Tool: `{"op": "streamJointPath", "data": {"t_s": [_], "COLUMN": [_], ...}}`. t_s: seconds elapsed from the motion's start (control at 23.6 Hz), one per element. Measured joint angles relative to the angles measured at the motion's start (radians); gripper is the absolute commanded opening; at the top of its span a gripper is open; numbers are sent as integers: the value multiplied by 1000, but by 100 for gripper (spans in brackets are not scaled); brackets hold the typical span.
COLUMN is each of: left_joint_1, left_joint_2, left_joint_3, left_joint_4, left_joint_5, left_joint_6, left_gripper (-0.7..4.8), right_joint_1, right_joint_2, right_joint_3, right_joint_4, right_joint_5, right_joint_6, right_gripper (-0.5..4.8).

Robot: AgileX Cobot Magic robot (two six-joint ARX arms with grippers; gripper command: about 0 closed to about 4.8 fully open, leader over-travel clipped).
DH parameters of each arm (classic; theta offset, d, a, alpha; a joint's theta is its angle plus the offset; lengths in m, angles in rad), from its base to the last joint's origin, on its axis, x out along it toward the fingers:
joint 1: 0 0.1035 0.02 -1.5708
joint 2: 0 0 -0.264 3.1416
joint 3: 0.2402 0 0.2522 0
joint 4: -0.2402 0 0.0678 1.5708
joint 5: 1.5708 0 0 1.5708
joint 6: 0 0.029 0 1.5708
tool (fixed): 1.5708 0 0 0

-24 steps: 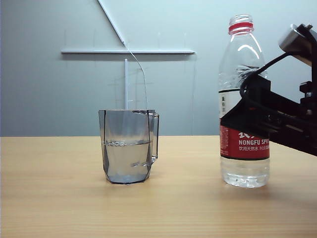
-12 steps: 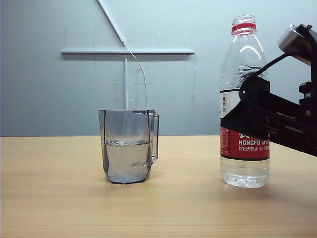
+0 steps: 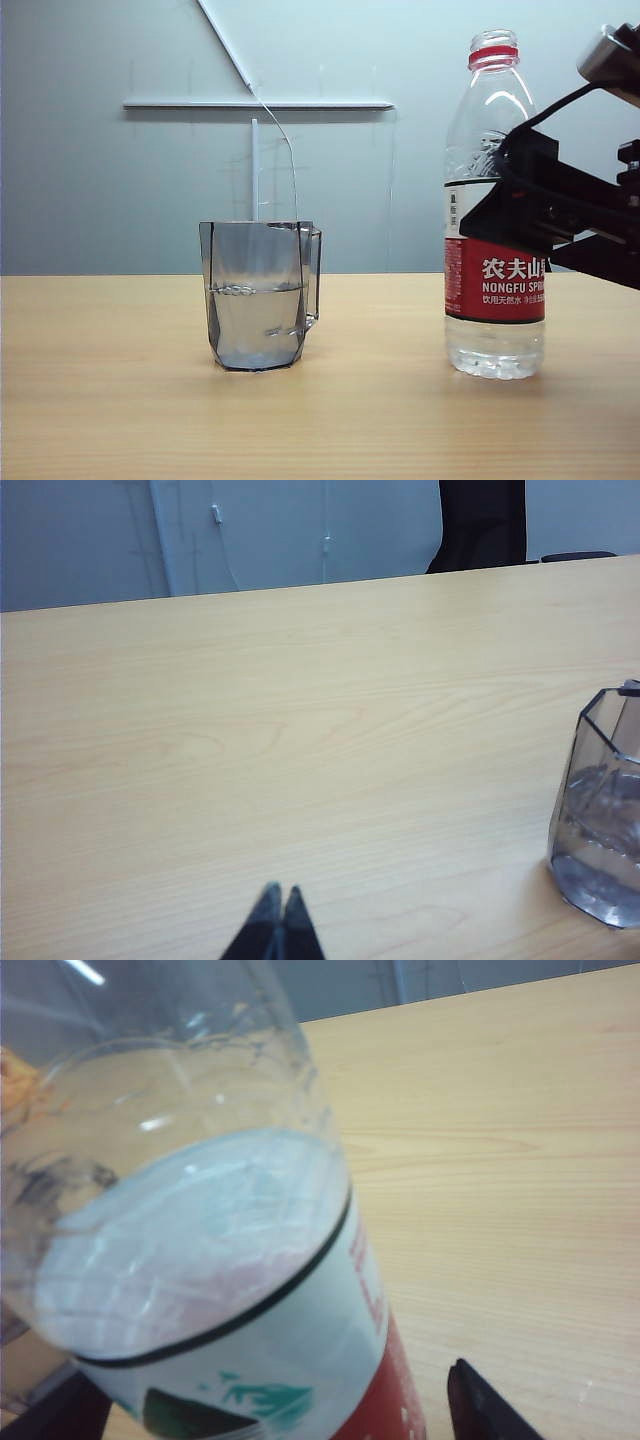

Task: Pick up the mineral water bottle on the table and pour water into the mug until it's half full.

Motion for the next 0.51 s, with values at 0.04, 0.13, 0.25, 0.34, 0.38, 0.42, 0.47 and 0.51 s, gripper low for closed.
{"op": "streamJointPath", "data": {"t_s": [0.04, 0.13, 0.25, 0.34, 0.38, 0.42, 0.47, 0.51], "left_joint_1": [0, 0, 0, 0, 0, 0, 0, 0], "left_joint_2": [0, 0, 0, 0, 0, 0, 0, 0], "left_joint_3": [0, 0, 0, 0, 0, 0, 0, 0], "left_joint_4": [0, 0, 0, 0, 0, 0, 0, 0], "left_joint_5": [0, 0, 0, 0, 0, 0, 0, 0], "left_joint_6": [0, 0, 0, 0, 0, 0, 0, 0], "left_gripper": [-2, -2, -2, -2, -2, -2, -2, -2], "right_joint_1": [0, -1, -1, -1, 1, 7, 13, 26], "right_joint_2": [-14, -46, -102, -135, -157, -169, -177, -192], "right_joint_3": [0, 0, 0, 0, 0, 0, 0, 1], "right_joint_4": [-15, -44, -91, -130, -163, -177, -182, -192], "right_joint_5": [0, 0, -1, -14, -24, -23, -24, -24], "right_joint_6": [0, 0, 0, 0, 1, 1, 1, 1], "right_gripper": [479, 479, 479, 479, 479, 479, 479, 479]}}
